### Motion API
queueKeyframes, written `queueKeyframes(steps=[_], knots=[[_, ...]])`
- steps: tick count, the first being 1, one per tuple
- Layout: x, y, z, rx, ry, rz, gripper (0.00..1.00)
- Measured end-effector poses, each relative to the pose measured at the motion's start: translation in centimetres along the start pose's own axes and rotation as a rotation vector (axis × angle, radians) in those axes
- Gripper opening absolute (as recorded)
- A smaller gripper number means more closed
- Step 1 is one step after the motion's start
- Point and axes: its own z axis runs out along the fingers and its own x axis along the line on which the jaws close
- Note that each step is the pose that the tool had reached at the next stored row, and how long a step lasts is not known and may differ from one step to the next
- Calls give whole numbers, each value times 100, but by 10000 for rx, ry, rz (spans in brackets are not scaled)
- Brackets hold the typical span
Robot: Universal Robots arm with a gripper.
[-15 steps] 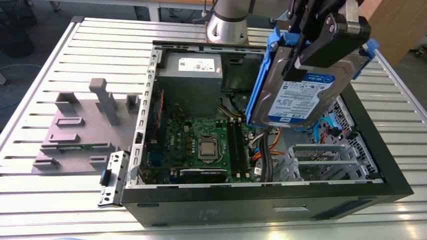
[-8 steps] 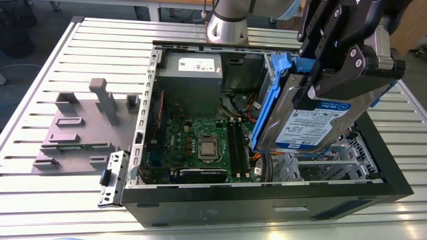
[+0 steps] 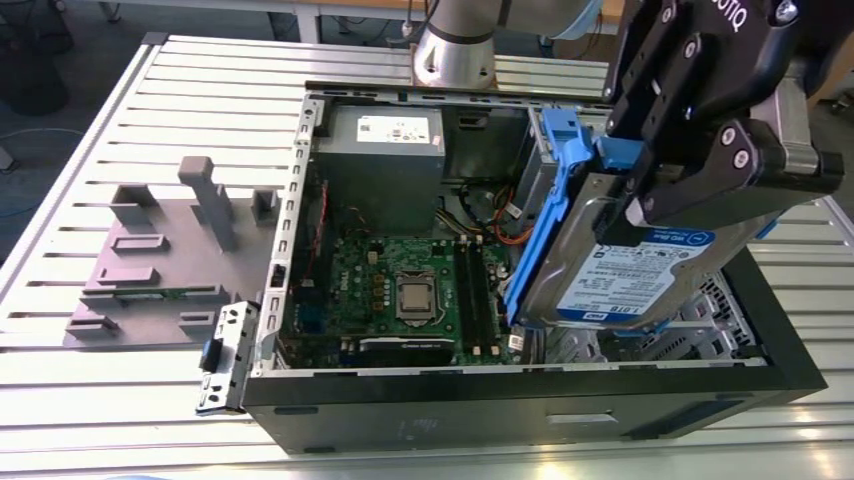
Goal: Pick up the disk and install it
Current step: 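Pick up the disk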
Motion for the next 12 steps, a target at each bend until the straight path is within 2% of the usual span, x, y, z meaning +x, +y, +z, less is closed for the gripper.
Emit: queueKeyframes(steps=[6, 8, 9, 10, 12], knots=[[11, -4, 1, 1, 4, 0, 36], [12, -12, 5, -2, -26, -2, 36], [12, -14, 6, -8, -87, -1, 36], [11, -17, 7, -18, -181, -2, 36], [10, -20, 10, -41, -411, -4, 36]])
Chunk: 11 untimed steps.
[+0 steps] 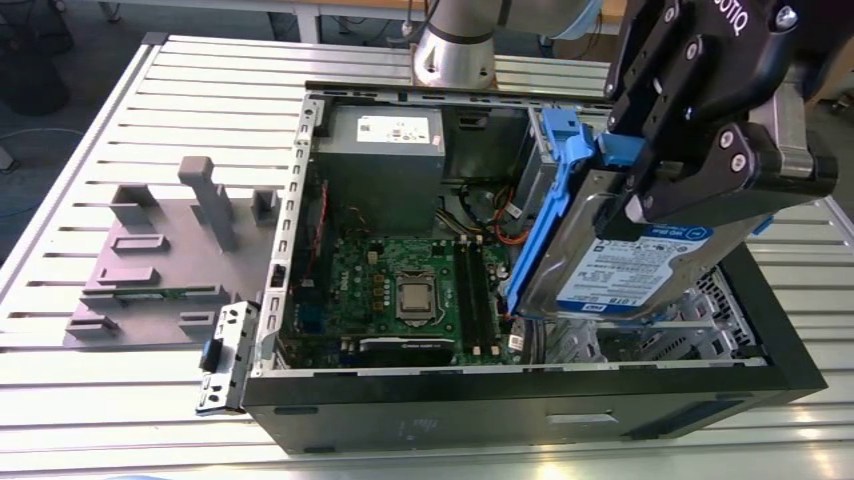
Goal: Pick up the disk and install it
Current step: 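Pick up the disk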
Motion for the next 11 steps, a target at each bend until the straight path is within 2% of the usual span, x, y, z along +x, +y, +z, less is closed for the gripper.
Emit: queueKeyframes(steps=[2, 3, 11], knots=[[-1, -2, 1, -21, -198, -2, 36], [-1, -5, 2, -22, -225, -9, 36], [-6, -61, 7, -33, -258, -319, 36]])
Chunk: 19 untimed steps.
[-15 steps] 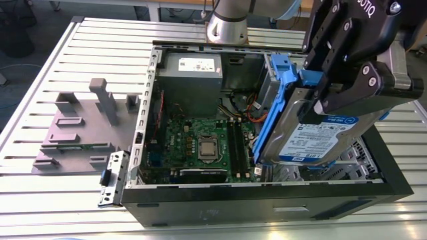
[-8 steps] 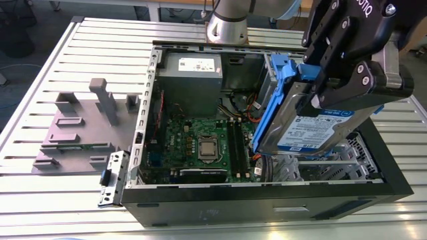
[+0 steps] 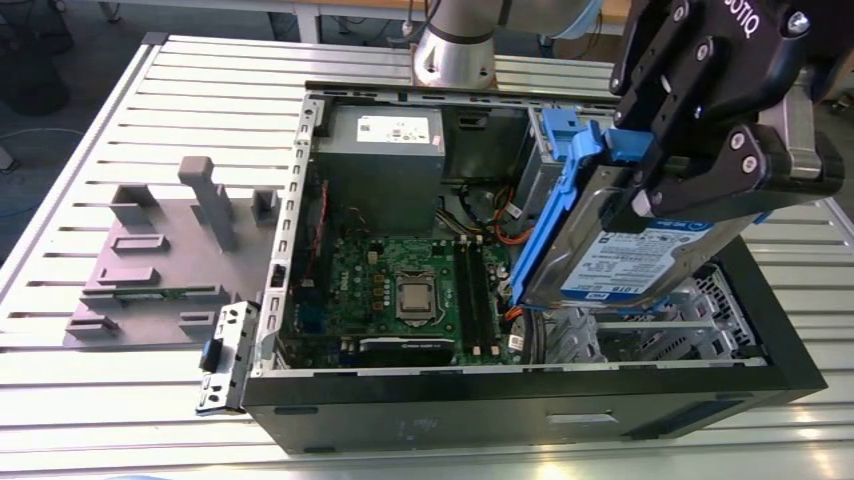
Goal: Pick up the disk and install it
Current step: 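Pick up the disk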
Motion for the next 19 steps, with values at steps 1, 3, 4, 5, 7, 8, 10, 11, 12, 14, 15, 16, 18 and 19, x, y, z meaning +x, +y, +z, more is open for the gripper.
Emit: queueKeyframes(steps=[1, 3, 4, 5, 7, 8, 10, 11, 12, 14, 15, 16, 18, 19], knots=[[0, -8, 0, -1, 0, -24, 36], [-1, -22, 1, -2, 0, -54, 36], [-2, -29, 2, -3, 0, -68, 36], [-2, -35, 3, -3, 0, -79, 36], [-3, -46, 4, -4, 0, -97, 36], [-3, -51, 5, -5, 0, -103, 36], [-4, -64, 7, -5, 0, -111, 36], [-4, -72, 8, -5, 0, -114, 36], [-5, -80, 9, -5, 0, -117, 36], [-6, -94, 10, -5, 1, -121, 36], [-6, -101, 11, -5, 0, -122, 36], [-7, -107, 12, -5, 0, -122, 36], [-7, -121, 14, -5, 1, -123, 36], [-8, -129, 15, -5, 0, -124, 36]])
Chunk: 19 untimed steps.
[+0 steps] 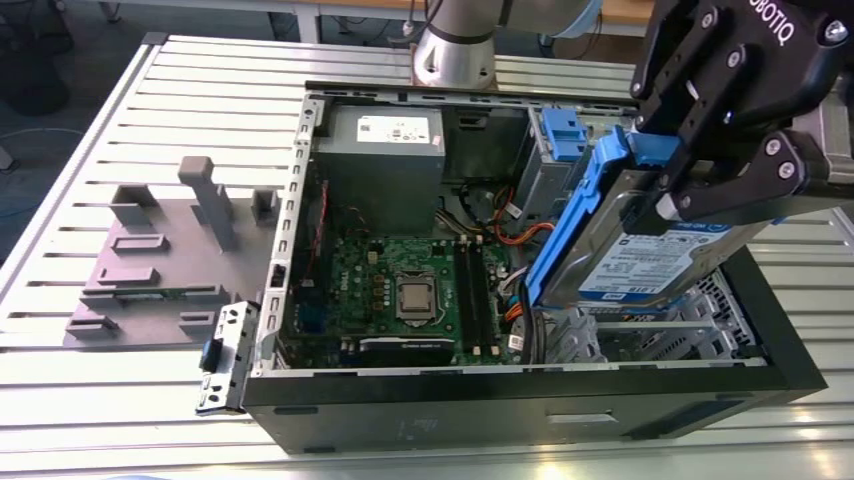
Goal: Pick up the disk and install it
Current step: 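Pick up the disk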
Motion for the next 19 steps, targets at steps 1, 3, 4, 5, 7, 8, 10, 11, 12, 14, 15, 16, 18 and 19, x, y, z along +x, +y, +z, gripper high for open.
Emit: queueKeyframes(steps=[1, 3, 4, 5, 7, 8, 10, 11, 12, 14, 15, 16, 18, 19], knots=[[0, -6, 1, 0, 0, 0, 36], [-1, -21, 2, 0, 0, -1, 36], [-1, -29, 3, 0, 1, -2, 36], [-2, -36, 4, 0, 1, -3, 36], [-3, -51, 6, 0, 0, -3, 36], [-3, -59, 7, 0, 0, -5, 36], [-4, -73, 9, -1, 0, -6, 36], [-4, -80, 9, -1, 0, -6, 36], [-5, -87, 10, 0, 1, -6, 36], [-5, -100, 12, 0, 0, -7, 36], [-5, -106, 13, -1, 1, -7, 36], [-6, -113, 15, -1, 1, -8, 36], [-6, -126, 17, 0, 1, -9, 36], [-7, -132, 18, -1, 0, -10, 36]])
